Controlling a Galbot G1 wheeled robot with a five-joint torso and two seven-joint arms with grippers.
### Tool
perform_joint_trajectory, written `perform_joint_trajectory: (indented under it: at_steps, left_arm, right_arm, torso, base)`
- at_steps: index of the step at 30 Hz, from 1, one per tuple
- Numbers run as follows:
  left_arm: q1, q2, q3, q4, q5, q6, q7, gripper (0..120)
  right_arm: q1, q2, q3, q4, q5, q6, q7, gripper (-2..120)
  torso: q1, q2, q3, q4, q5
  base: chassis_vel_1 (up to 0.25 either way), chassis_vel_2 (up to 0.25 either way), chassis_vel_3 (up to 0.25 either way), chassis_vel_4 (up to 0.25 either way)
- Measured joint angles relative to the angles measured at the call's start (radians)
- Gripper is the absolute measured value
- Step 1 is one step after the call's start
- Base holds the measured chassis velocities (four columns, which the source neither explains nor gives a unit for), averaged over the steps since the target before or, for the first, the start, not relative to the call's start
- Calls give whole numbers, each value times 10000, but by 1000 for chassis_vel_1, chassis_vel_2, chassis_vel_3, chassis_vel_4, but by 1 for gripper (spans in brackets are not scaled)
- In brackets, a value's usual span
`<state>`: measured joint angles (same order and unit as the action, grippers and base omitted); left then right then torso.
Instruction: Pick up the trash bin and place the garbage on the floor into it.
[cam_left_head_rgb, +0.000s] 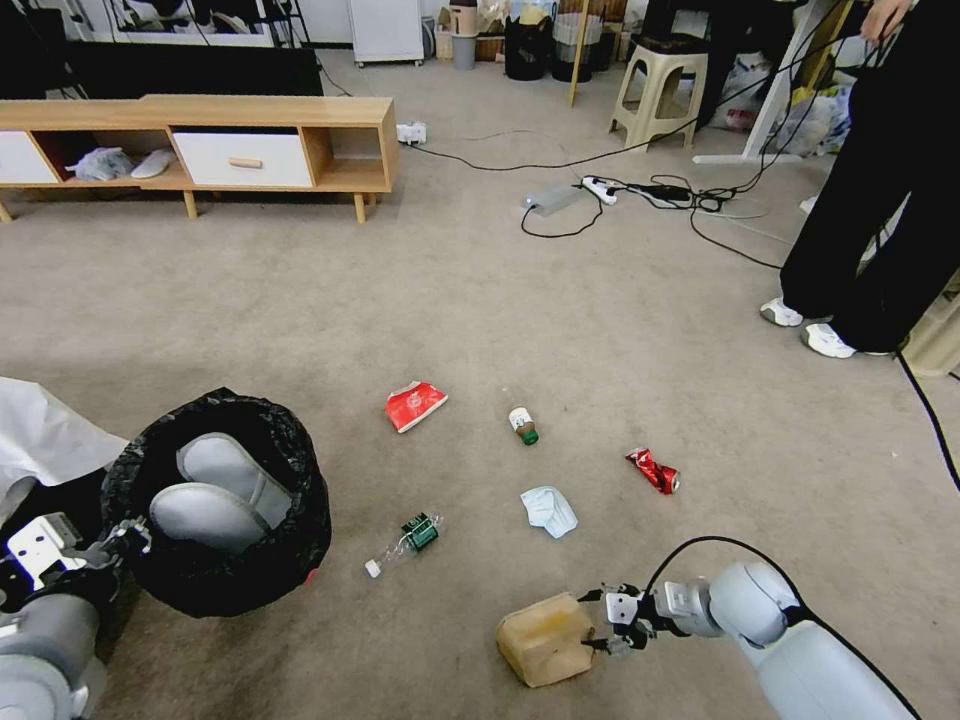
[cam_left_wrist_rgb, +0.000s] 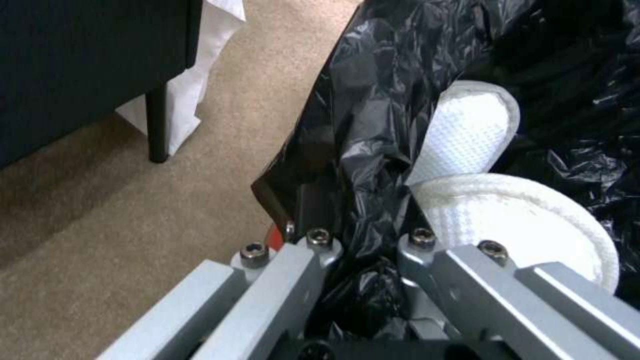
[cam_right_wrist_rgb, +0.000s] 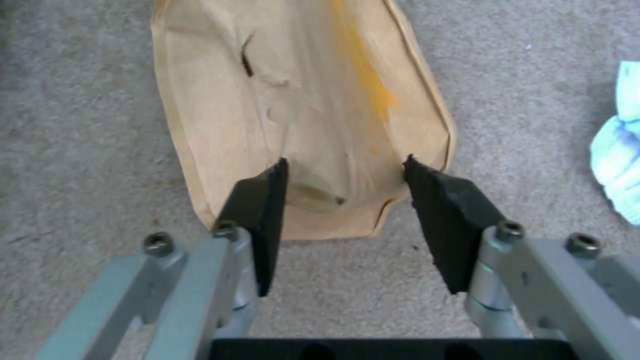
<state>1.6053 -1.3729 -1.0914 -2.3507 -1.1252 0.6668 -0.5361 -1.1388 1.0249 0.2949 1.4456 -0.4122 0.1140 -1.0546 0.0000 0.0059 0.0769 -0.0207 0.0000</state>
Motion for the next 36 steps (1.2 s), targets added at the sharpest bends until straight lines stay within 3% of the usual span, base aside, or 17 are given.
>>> perform_joint_trajectory:
  at_steps: [2, 4, 8, 13, 22, 27, 33, 36]
  left_arm:
    - [-5, 0, 12, 4, 0, 0, 3, 4]
    - [-7, 0, 28, 9, 2, -1, 4, 4]
    - [-9, 10, 28, 13, 3, -1, 5, 4]
    - [-16, 16, 45, 16, 8, -2, 9, 4]
    - [-24, 24, 84, 33, 13, -3, 14, 4]
    - [12, 109, 148, 28, 15, -2, 16, 4]
    - [284, 580, 462, -159, 125, 26, 17, 4]
    - [552, 1044, 920, -242, 383, 110, 10, 4]
  right_arm:
    - [25, 41, 23, -75, -3, 46, 50, 44]
    - [40, 97, 111, -187, -19, 121, 93, 32]
    - [32, 83, 150, -191, -12, 162, 108, 22]
    - [27, 32, 227, -158, 77, 196, 299, 0]
    - [-126, -137, 371, -46, 333, 402, 758, 0]
    - [-322, -320, 537, 385, 861, 551, 1617, 0]
    - [-653, -703, 931, 1861, 2275, 541, 2940, 0]
    - [-756, -952, 1164, 3007, 4093, 527, 3612, 0]
  torso:
    - [0, 0, 0, 1, 0]
    - [0, 0, 0, 0, 0]
    - [0, 0, 0, 0, 0]
    - [0, 0, 0, 0, 0]
    - [0, 0, 0, 0, 0]
    - [0, 0, 0, 0, 1]
    - [0, 0, 0, 1, 0]
    - [0, 0, 0, 1, 0]
  base:
    - [0, 0, 0, 0]
    - [0, 0, 0, 0]
    - [0, 0, 0, 0]
    - [0, 0, 0, 0]
    - [0, 0, 0, 0]
    - [0, 0, 0, 0]
    - [0, 0, 0, 0]
    - [0, 0, 0, 0]
